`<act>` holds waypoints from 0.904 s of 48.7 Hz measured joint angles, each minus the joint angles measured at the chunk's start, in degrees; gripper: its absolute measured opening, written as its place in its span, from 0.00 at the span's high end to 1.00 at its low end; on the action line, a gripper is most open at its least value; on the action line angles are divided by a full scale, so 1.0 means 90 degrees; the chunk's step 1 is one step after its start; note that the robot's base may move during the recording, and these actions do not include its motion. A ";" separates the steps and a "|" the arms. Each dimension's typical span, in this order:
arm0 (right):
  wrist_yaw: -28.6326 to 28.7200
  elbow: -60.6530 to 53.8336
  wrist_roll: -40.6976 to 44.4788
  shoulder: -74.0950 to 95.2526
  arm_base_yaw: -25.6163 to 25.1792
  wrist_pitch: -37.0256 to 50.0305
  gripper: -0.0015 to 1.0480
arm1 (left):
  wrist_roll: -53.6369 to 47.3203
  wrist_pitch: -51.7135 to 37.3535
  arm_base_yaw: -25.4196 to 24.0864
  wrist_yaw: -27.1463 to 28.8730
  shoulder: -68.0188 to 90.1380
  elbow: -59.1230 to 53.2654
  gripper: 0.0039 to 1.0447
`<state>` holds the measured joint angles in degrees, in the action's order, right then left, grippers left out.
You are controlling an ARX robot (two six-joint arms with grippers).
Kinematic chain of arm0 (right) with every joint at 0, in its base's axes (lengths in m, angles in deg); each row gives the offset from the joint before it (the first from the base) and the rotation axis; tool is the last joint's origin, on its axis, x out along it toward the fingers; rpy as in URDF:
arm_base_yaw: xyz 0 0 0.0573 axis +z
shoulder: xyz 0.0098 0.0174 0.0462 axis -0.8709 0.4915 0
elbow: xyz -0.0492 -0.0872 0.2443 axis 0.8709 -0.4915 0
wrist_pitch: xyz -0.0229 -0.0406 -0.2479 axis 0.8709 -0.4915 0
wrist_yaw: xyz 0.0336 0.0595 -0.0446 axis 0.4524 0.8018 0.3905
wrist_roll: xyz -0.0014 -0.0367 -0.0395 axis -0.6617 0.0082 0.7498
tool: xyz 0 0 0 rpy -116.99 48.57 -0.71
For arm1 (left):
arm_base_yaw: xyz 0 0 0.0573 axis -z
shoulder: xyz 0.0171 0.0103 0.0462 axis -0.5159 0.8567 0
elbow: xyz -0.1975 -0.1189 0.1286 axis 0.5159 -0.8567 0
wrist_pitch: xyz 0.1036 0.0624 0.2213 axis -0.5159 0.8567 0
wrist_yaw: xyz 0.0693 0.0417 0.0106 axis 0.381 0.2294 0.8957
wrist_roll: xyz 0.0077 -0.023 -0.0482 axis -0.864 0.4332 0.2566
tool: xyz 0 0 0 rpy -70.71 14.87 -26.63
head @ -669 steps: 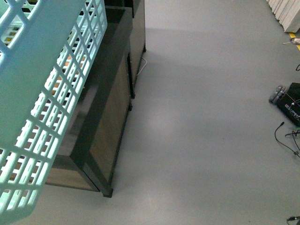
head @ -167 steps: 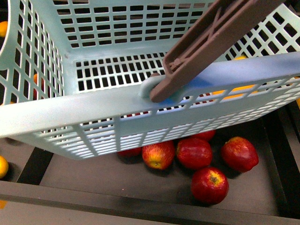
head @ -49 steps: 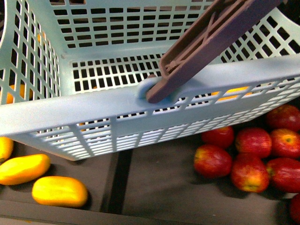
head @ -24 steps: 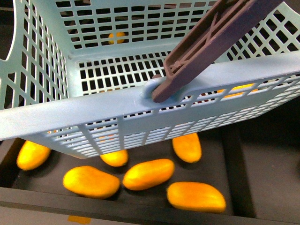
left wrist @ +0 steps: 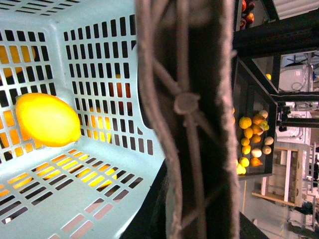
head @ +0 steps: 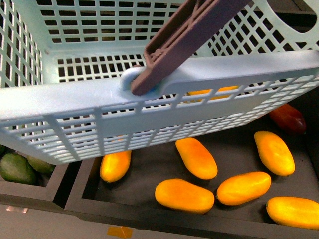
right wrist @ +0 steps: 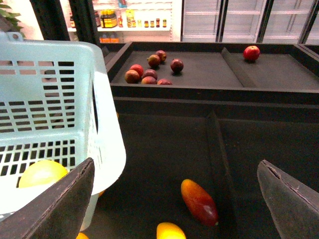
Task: Pick lemon and mango into basket
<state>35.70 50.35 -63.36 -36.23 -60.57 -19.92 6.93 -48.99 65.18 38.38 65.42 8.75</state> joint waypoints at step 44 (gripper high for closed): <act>0.0488 0.2611 0.2470 0.8760 -0.2370 0.1673 0.08 | 0.0078 0.0000 0.0085 -0.0158 0.0019 0.0000 0.95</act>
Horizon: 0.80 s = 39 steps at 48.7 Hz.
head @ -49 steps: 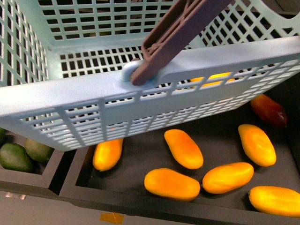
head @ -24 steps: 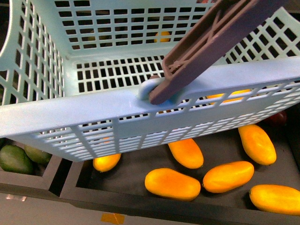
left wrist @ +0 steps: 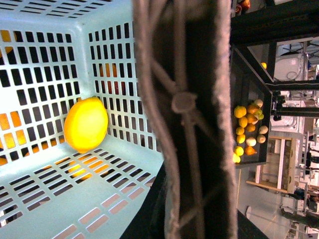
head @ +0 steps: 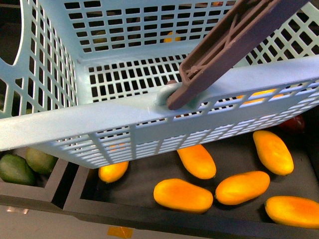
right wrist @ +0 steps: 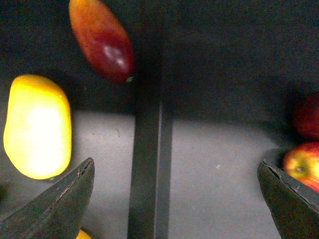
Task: Pick lemon and mango into basket
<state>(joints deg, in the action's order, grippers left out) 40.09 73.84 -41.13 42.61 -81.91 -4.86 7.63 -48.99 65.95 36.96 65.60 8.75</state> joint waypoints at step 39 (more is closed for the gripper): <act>0.0464 0.2482 -0.0529 0.3167 0.1678 -0.0476 0.08 | -0.0002 0.0000 0.0000 0.0029 0.0000 0.0000 0.95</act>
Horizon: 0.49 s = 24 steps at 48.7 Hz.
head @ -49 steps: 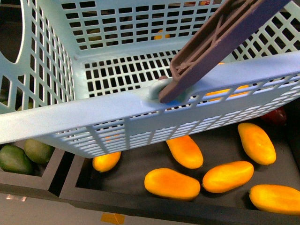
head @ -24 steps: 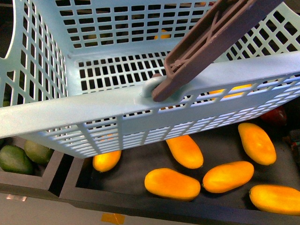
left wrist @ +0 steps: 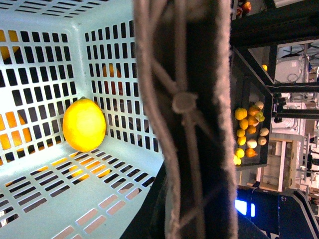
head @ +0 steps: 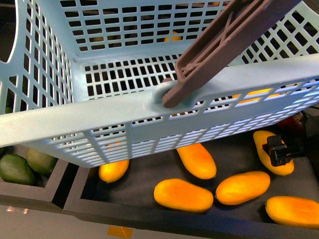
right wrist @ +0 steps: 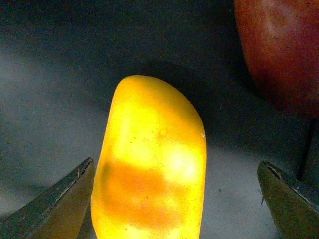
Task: Pick lemon and mango into basket
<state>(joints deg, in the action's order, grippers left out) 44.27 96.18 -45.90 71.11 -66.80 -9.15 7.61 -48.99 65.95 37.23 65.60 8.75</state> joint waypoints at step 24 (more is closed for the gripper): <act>-0.0345 0.0665 -0.0811 0.0668 0.0257 -0.0182 0.09 | 0.0000 0.0000 0.0000 -0.0005 0.0000 0.0000 0.95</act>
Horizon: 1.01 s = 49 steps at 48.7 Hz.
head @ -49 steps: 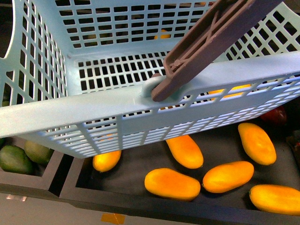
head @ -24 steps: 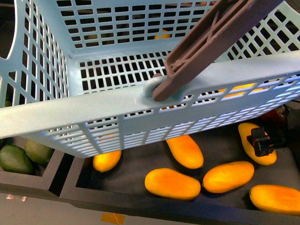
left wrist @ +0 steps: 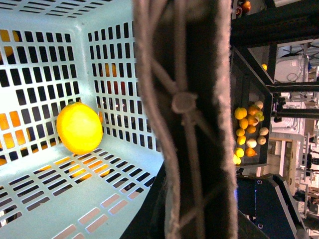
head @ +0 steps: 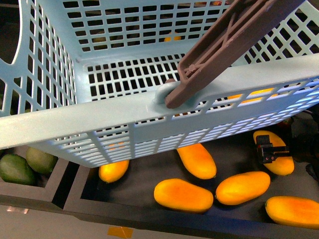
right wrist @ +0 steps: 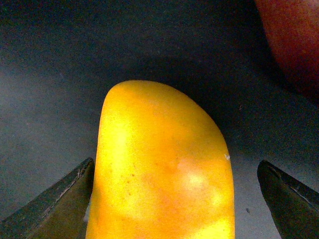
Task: Pick lemon and mango into basket
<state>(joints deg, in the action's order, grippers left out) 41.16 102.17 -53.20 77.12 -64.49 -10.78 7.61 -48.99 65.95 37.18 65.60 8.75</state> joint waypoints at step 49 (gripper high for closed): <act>0.0498 -0.2215 -0.1987 -0.3759 -0.1715 0.0095 0.40 | 0.0000 0.0000 0.0000 0.0002 0.0000 0.0000 0.95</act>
<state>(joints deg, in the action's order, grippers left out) 45.64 82.23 -71.08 43.29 -79.92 -9.93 7.61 -48.99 65.95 37.20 65.60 8.75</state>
